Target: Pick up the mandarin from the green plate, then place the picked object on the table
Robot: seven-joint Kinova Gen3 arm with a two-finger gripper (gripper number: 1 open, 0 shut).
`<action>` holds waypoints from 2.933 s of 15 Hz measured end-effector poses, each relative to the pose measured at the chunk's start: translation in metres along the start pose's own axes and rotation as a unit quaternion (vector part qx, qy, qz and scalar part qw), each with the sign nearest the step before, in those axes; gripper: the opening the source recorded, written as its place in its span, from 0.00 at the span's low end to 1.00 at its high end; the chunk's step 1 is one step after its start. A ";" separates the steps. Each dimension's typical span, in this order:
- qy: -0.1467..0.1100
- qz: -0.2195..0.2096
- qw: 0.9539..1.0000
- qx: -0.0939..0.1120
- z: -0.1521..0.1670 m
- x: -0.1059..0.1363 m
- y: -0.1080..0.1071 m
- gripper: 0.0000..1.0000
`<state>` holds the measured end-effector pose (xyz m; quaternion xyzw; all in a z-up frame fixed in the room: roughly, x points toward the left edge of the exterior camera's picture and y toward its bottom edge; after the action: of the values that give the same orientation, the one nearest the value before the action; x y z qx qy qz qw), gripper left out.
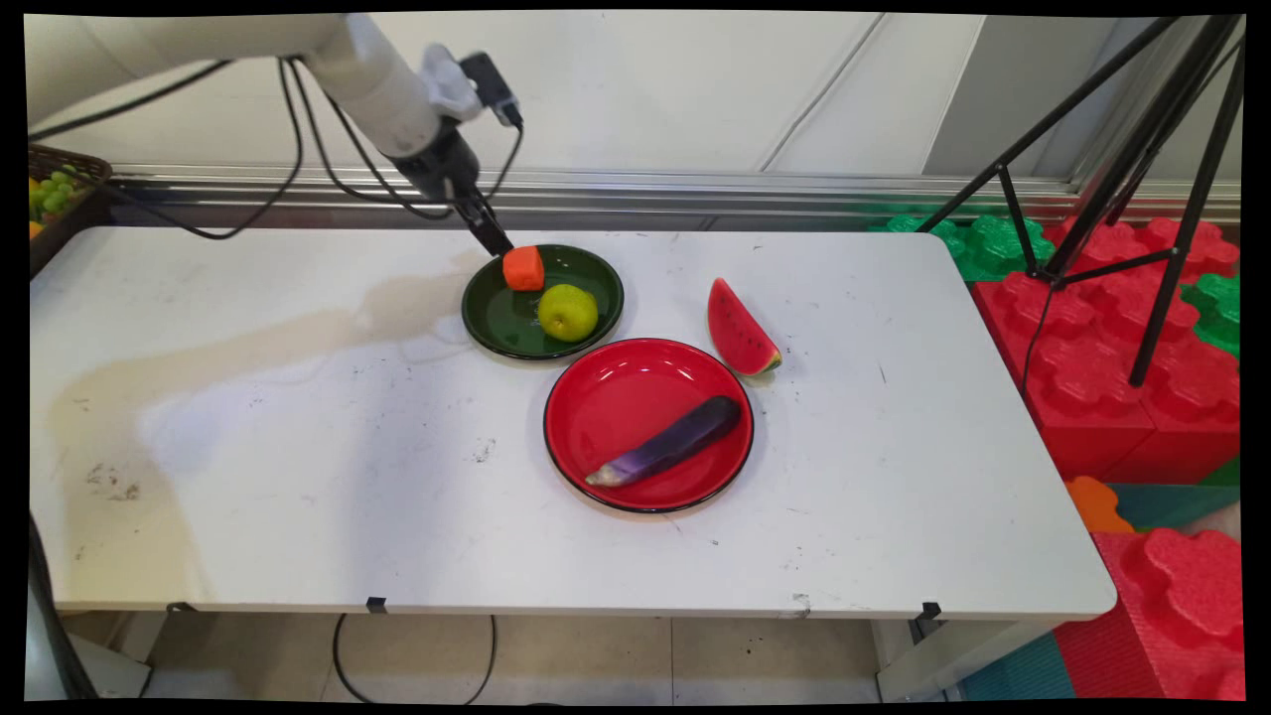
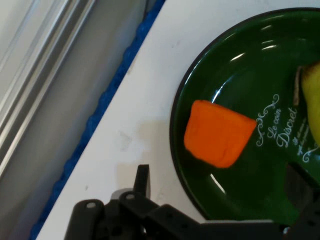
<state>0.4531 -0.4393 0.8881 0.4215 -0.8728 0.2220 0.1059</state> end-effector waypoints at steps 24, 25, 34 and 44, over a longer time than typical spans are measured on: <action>-0.043 0.067 0.996 -0.034 0.097 0.025 0.009 0.00; -0.043 0.066 0.996 -0.031 0.093 0.024 0.009 0.00; -0.001 0.058 0.998 0.008 -0.009 0.009 0.011 0.00; -0.001 0.058 0.998 0.008 -0.110 -0.067 0.027 0.00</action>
<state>0.4733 -0.3261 0.9520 0.3711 -0.8942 0.2345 0.0880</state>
